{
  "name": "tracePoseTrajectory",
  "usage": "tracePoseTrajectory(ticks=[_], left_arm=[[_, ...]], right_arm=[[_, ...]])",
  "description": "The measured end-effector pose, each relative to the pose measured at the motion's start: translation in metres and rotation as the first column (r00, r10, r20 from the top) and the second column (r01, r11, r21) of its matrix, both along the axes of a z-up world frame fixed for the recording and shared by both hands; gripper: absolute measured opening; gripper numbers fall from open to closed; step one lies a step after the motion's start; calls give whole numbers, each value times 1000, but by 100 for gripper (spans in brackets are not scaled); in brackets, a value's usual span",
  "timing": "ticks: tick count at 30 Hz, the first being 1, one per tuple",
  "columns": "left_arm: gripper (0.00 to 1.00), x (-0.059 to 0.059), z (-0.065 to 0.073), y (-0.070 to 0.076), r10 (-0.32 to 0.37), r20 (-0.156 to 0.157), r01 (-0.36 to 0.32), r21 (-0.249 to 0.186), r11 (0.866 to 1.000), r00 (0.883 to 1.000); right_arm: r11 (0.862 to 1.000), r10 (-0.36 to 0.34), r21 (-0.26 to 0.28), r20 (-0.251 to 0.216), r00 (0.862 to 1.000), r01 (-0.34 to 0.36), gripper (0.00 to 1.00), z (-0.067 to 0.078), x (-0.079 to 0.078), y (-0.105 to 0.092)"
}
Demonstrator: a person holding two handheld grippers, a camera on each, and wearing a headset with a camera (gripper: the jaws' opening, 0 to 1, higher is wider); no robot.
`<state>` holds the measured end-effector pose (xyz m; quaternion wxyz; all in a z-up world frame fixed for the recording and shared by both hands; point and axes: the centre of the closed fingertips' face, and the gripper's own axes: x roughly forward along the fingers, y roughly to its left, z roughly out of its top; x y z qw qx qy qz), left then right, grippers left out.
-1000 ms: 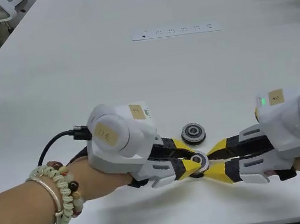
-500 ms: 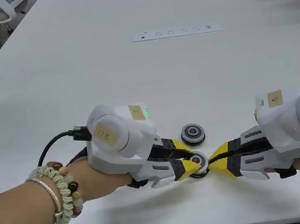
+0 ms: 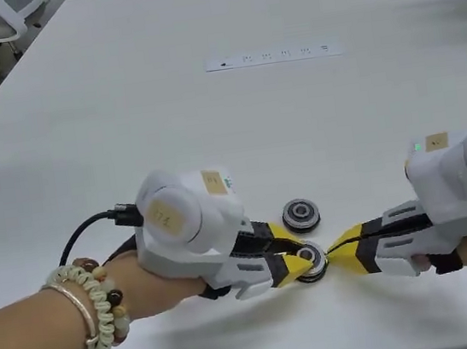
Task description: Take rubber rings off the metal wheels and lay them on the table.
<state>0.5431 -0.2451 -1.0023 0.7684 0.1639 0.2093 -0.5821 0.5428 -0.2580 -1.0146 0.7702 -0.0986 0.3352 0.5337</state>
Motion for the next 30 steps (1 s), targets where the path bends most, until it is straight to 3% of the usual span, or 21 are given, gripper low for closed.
tracePoseTrajectory(ticks=[3,7,10,14,22,30], left_arm=[[13,0,0,0,-1,1,1,0,1000,1000],[13,0,0,0,-2,2,2,-11,1000,1000],[13,0,0,0,-3,2,3,-16,1000,1000],[13,-1,0,0,-8,11,8,-15,1000,1000],[13,-2,1,0,-19,32,19,-12,1000,999],[13,-3,1,0,-19,34,19,-11,1000,999]], right_arm=[[993,-85,74,-140,986,96,0,0,0,0],[972,-144,148,-249,958,185,0,3,1,-1],[947,-167,205,-341,925,247,0,10,-1,3],[956,-162,184,-310,937,227,0,11,-4,5],[951,-164,195,-340,926,240,0,16,-7,8],[954,-153,197,-333,931,227,0,18,-8,11]])
